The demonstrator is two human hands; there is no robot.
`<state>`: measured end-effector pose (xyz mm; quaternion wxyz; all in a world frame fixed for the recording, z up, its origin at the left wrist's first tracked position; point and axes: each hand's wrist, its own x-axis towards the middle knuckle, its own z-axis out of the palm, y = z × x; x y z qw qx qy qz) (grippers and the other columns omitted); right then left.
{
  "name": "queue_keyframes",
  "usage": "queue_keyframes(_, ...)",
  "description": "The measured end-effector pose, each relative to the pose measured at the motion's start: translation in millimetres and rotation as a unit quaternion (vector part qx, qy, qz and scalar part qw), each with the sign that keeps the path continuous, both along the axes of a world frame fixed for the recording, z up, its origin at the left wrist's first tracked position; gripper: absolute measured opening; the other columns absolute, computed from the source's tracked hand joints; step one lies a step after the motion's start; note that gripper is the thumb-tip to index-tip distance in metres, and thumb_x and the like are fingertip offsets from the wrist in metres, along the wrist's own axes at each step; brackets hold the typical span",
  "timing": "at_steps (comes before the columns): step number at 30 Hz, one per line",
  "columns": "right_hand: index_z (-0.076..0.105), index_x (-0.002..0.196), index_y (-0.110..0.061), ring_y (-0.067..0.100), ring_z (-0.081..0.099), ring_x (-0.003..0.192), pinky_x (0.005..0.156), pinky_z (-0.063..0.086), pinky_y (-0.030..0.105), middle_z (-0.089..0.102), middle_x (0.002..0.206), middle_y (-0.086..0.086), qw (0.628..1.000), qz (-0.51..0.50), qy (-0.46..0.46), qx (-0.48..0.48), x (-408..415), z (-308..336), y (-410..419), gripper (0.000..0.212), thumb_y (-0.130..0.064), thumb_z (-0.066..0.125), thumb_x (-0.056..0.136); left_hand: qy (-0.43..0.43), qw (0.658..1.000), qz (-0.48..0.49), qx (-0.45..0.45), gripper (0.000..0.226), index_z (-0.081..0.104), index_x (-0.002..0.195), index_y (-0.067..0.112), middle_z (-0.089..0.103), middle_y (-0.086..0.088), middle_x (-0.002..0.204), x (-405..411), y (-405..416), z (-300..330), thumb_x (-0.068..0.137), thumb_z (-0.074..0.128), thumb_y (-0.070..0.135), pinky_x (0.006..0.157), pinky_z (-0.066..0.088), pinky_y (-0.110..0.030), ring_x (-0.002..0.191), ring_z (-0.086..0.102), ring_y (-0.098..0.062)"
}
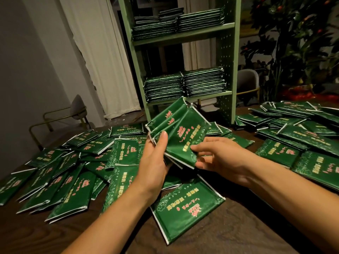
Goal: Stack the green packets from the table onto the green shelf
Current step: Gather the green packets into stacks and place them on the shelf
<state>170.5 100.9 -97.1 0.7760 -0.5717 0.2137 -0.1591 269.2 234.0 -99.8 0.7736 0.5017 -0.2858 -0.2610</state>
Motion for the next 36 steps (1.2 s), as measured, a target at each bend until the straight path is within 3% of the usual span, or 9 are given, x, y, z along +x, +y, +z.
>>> queue_keyframes(5, 0.060, 0.081, -0.003, 0.015, 0.069, 0.062, 0.063, 0.062, 0.027, 0.073, 0.074, 0.010, 0.999, 0.023, -0.004, 0.027, -3, 6, 7, 0.012, -0.001, 0.067, 0.090, -0.087, 0.995, 0.012, 0.037, 0.052, 0.056, 0.128, 0.010, 0.076, -0.003, 0.109, 5, 0, -4, 0.082, 0.072, 0.028, 0.088, 0.057, -0.036, 0.102, 0.072, -0.024)
queue_keyframes(7, 0.063, 0.092, -0.002, 0.019, 0.073, 0.076, 0.074, 0.063, 0.034, 0.076, 0.086, 0.011, 0.997, 0.031, 0.033, -0.065, -3, 4, 8, 0.012, -0.011, 0.072, 0.089, -0.134, 0.989, 0.044, 0.052, 0.042, 0.058, 0.126, 0.010, 0.076, -0.002, 0.109, 7, 0, -7, 0.087, 0.073, 0.008, 0.088, 0.059, -0.031, 0.103, 0.073, -0.019)
queue_keyframes(9, 0.059, 0.116, -0.009, 0.017, 0.072, 0.094, 0.086, 0.060, 0.038, 0.073, 0.107, 0.006, 0.970, -0.027, 0.075, -0.229, -4, 1, 4, 0.046, -0.027, 0.082, 0.080, -0.154, 0.985, 0.062, 0.054, 0.037, 0.059, 0.122, 0.014, 0.077, 0.002, 0.106, 12, 2, -6, 0.089, 0.070, 0.001, 0.081, 0.060, -0.024, 0.101, 0.073, -0.013)
queue_keyframes(13, 0.041, 0.143, -0.030, 0.007, 0.056, 0.121, 0.105, 0.045, 0.035, 0.057, 0.133, -0.011, 0.936, -0.108, -0.017, -0.334, -11, 6, -6, 0.085, -0.029, 0.088, 0.072, -0.204, 0.974, 0.060, 0.072, 0.033, 0.063, 0.114, 0.016, 0.078, 0.007, 0.098, 23, 7, -2, 0.088, 0.070, -0.002, 0.072, 0.057, -0.018, 0.093, 0.074, -0.010)
queue_keyframes(18, 0.058, 0.126, -0.024, 0.003, 0.063, 0.112, 0.104, 0.051, 0.039, 0.068, 0.117, -0.013, 0.911, -0.092, -0.046, -0.400, -4, -3, -9, 0.053, -0.012, 0.082, 0.081, -0.266, 0.953, 0.073, 0.121, 0.037, 0.062, 0.107, 0.025, 0.076, 0.014, 0.095, 29, 8, -6, 0.086, 0.073, -0.003, 0.078, 0.058, -0.020, 0.091, 0.072, -0.001)
queue_keyframes(23, 0.037, 0.141, -0.034, -0.012, 0.056, 0.101, 0.088, 0.048, 0.008, 0.054, 0.118, -0.024, 0.892, -0.044, 0.015, -0.449, -6, -6, -8, 0.081, -0.017, 0.085, 0.078, -0.298, 0.933, 0.090, 0.179, 0.048, 0.052, 0.121, 0.028, 0.060, 0.014, 0.114, 31, 10, -9, 0.087, 0.070, 0.001, 0.089, 0.058, -0.039, 0.090, 0.064, 0.002)
queue_keyframes(30, 0.045, 0.124, -0.027, -0.001, 0.065, 0.096, 0.081, 0.055, 0.018, 0.064, 0.111, -0.011, 0.871, 0.003, 0.021, -0.491, -10, -10, -2, 0.048, -0.004, 0.067, 0.089, -0.304, 0.924, 0.047, 0.226, 0.052, 0.040, 0.118, 0.042, 0.067, -0.026, 0.100, 27, 8, -15, 0.081, 0.059, 0.010, 0.065, 0.051, -0.064, 0.071, 0.060, -0.045)
queue_keyframes(33, 0.042, 0.123, -0.029, 0.005, 0.065, 0.096, 0.083, 0.055, 0.027, 0.064, 0.112, -0.008, 0.867, 0.013, 0.029, -0.498, -12, -9, -1, 0.043, -0.006, 0.062, 0.092, -0.333, 0.905, 0.045, 0.262, 0.051, 0.035, 0.118, 0.044, 0.064, -0.030, 0.096, 28, 9, -16, 0.081, 0.057, 0.017, 0.064, 0.053, -0.056, 0.069, 0.060, -0.039)
queue_keyframes(36, 0.041, 0.123, -0.032, 0.006, 0.064, 0.096, 0.087, 0.055, 0.033, 0.064, 0.112, -0.009, 0.867, 0.024, 0.033, -0.496, -12, -8, -3, 0.040, -0.007, 0.058, 0.097, -0.341, 0.899, 0.046, 0.271, 0.050, 0.033, 0.122, 0.040, 0.057, -0.013, 0.078, 29, 9, -18, 0.092, 0.057, 0.008, 0.051, 0.042, -0.026, 0.054, 0.046, -0.011)
